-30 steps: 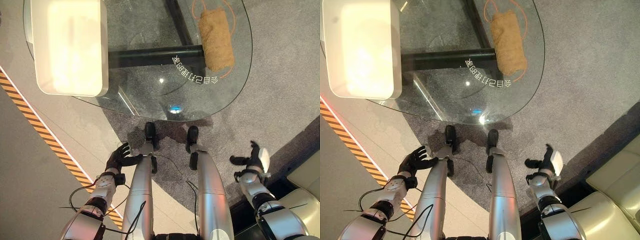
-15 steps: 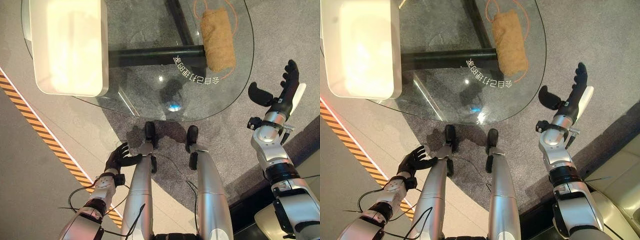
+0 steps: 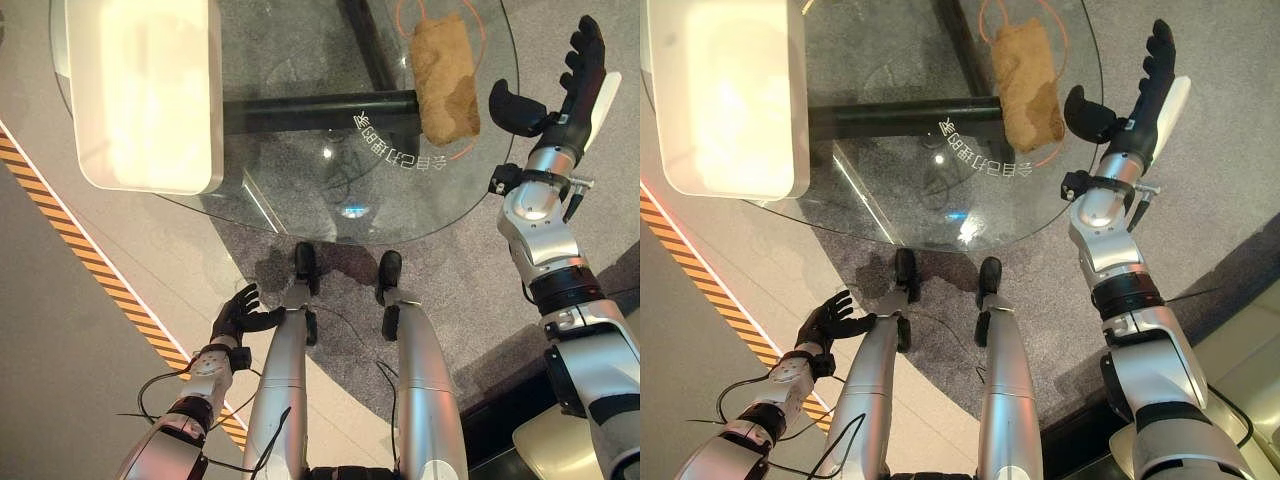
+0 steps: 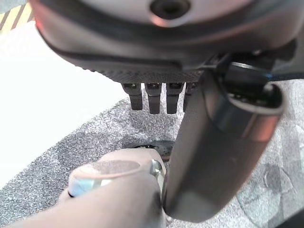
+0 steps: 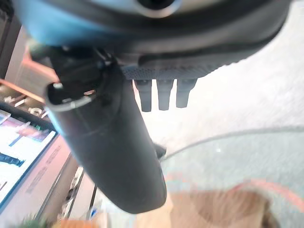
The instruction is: Wipe the table with a cloth and put it in the basket.
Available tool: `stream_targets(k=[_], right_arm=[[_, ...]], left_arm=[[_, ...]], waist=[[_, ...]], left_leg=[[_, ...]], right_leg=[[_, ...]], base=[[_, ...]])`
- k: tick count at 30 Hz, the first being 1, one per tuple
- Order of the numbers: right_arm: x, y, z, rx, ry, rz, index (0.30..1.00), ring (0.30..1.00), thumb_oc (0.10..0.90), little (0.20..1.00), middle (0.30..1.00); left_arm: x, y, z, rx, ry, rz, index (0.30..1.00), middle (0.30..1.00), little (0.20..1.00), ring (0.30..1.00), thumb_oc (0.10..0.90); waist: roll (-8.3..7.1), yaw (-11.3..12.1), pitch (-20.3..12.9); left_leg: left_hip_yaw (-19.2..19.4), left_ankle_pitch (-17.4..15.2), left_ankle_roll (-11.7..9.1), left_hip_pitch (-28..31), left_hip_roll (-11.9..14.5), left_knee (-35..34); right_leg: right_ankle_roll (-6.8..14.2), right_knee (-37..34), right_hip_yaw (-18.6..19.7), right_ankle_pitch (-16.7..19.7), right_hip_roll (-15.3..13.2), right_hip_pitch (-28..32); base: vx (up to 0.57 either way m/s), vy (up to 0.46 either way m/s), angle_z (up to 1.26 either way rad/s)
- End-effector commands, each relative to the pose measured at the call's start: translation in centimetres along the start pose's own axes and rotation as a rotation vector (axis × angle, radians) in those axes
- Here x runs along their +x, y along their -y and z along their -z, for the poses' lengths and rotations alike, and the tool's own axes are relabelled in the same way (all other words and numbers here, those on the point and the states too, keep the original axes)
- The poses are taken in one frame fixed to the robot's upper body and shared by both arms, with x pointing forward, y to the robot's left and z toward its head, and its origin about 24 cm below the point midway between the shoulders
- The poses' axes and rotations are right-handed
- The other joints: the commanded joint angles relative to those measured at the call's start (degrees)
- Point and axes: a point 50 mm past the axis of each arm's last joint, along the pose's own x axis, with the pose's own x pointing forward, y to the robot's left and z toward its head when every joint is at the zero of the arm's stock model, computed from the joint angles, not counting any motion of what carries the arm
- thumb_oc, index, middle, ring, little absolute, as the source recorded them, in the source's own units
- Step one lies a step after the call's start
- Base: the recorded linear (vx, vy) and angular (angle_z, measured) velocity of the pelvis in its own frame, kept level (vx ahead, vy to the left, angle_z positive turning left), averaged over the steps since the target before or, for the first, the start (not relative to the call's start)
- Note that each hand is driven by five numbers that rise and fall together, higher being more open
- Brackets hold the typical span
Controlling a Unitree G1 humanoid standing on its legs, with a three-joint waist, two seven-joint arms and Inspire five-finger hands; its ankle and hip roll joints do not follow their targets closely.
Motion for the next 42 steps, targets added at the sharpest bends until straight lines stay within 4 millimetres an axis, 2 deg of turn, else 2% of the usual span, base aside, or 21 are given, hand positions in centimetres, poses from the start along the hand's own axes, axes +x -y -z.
stream_targets(k=[1,10,19,27,36,42], right_arm=[[2.2,1.7,-4.4,-0.046,0.167,0.001,0.900,0.900,0.800,0.900,0.900],[2.1,-0.9,-4.1,-0.162,0.096,-0.164,0.900,0.900,0.800,0.900,0.900],[1.6,-2.6,-2.7,-0.108,-0.061,-0.216,0.900,0.900,0.800,0.900,0.900],[1.4,-2.7,-1.1,-0.150,-0.177,-0.150,0.900,0.900,0.800,0.900,0.900],[1.6,-2.4,-0.7,-0.152,-0.229,-0.058,0.900,0.900,0.800,0.900,0.900],[1.4,-2.7,-0.4,-0.167,-0.250,-0.060,0.900,0.900,0.800,0.900,0.900]], left_arm=[[-1.1,-0.2,2.7,0.000,-0.079,-0.016,0.900,0.900,0.900,0.900,0.800],[-1.3,0.1,3.2,0.005,-0.090,0.005,0.900,0.900,0.900,0.900,0.800],[-1.3,0.8,3.3,0.008,-0.095,0.026,0.900,0.900,0.900,0.900,0.800],[-1.4,1.4,3.5,0.004,-0.097,0.038,0.900,0.900,0.900,0.900,0.800],[-1.3,2.0,3.5,0.001,-0.101,0.047,0.900,0.900,0.900,0.900,0.800],[-1.3,2.4,3.6,0.002,-0.104,0.056,0.900,0.900,0.900,0.900,0.800]], waist=[[2.66,-0.1,-1.3],[3.61,0.7,-1.3],[4.25,1.5,-1.3],[4.54,1.8,-1.3],[5.07,2.0,-1.3],[5.50,2.0,-1.3]], left_leg=[[1.2,-6.5,0.4,1.5,-1.5,5.0],[2.1,-5.9,0.5,3.0,-1.5,3.6],[2.5,-5.5,0.3,3.8,-1.5,2.8],[3.0,-5.4,0.5,3.9,-1.3,2.5],[3.3,-5.1,0.6,4.3,-1.4,2.0],[3.4,-5.0,0.6,4.2,-1.7,1.8]], right_leg=[[-0.4,-4.5,-2.3,1.2,1.9,3.2],[-0.7,-4.8,-3.1,0.7,1.4,4.1],[-1.1,-4.8,-3.5,0.4,1.1,4.4],[-1.2,-4.4,-3.7,0.4,1.0,4.3],[-1.2,-4.4,-3.7,0.6,1.0,4.2],[-1.2,-4.4,-3.7,0.9,1.0,3.7]], base=[[0.00,0.000,0.00],[0.00,0.000,0.00],[0.00,0.001,0.00],[0.00,0.000,0.00],[0.00,0.000,0.00],[0.00,0.000,0.00]])
